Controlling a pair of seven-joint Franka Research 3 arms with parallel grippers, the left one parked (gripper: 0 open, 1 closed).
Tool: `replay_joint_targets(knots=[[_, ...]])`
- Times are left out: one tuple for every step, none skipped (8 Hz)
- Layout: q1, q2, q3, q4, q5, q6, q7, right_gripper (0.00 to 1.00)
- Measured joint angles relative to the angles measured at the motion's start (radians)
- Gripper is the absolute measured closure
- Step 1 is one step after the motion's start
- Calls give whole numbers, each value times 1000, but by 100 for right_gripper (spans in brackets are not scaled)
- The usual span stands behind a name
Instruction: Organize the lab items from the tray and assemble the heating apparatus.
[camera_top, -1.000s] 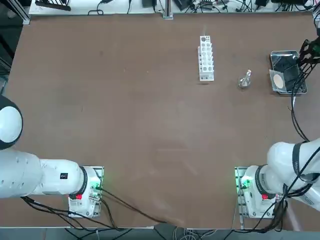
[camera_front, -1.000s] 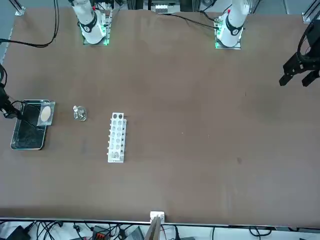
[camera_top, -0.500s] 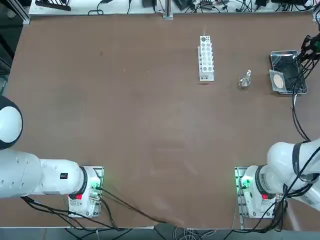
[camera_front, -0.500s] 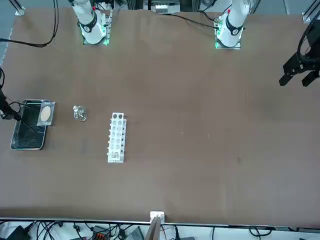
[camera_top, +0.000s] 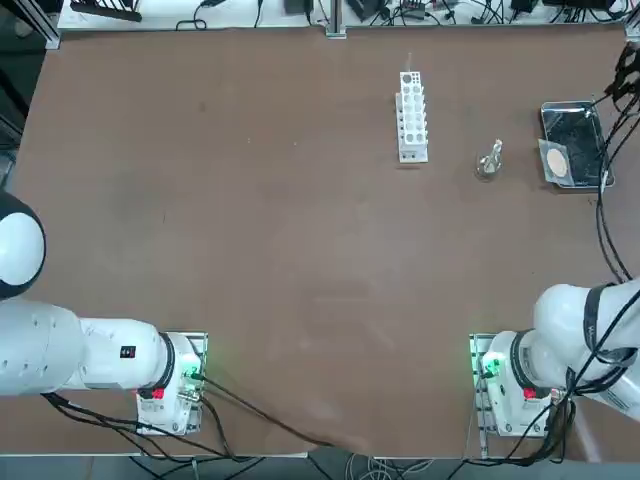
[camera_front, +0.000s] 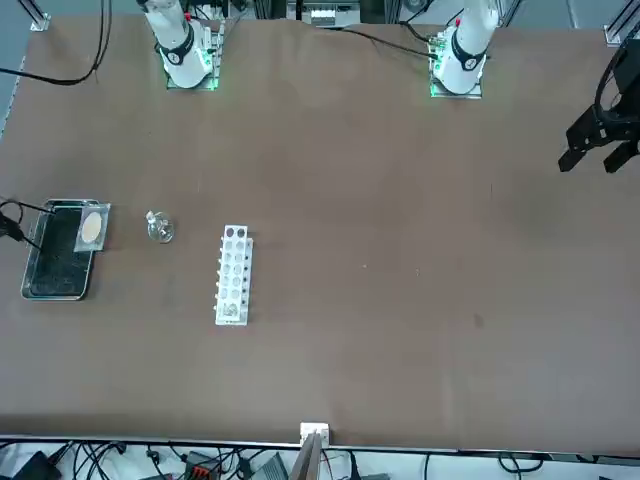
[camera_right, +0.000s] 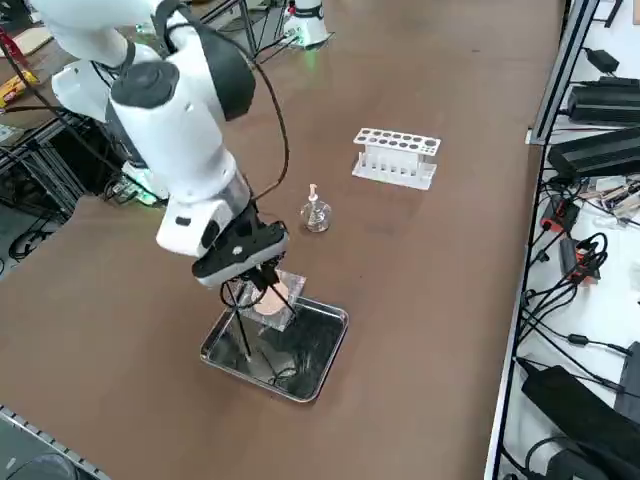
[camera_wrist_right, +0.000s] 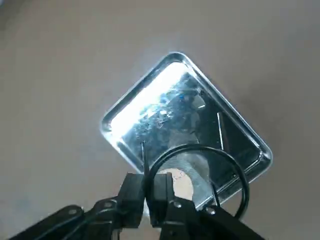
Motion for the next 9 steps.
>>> replay_joint_targets(knots=[[5, -13, 21, 27, 0, -40, 0, 89], [21, -24, 35, 54, 0, -84, 0, 90], [48, -34, 40, 77, 0, -127, 1, 90], [90, -45, 42, 91, 0, -160, 22, 90], [145, -54, 44, 96, 0, -178, 81, 90], [208, -65, 46, 97, 0, -202, 145, 89], [258, -72, 48, 96, 0, -234, 183, 89], [294, -74, 49, 95, 0, -249, 206, 89], [317, -74, 50, 88, 2, -251, 229, 89]])
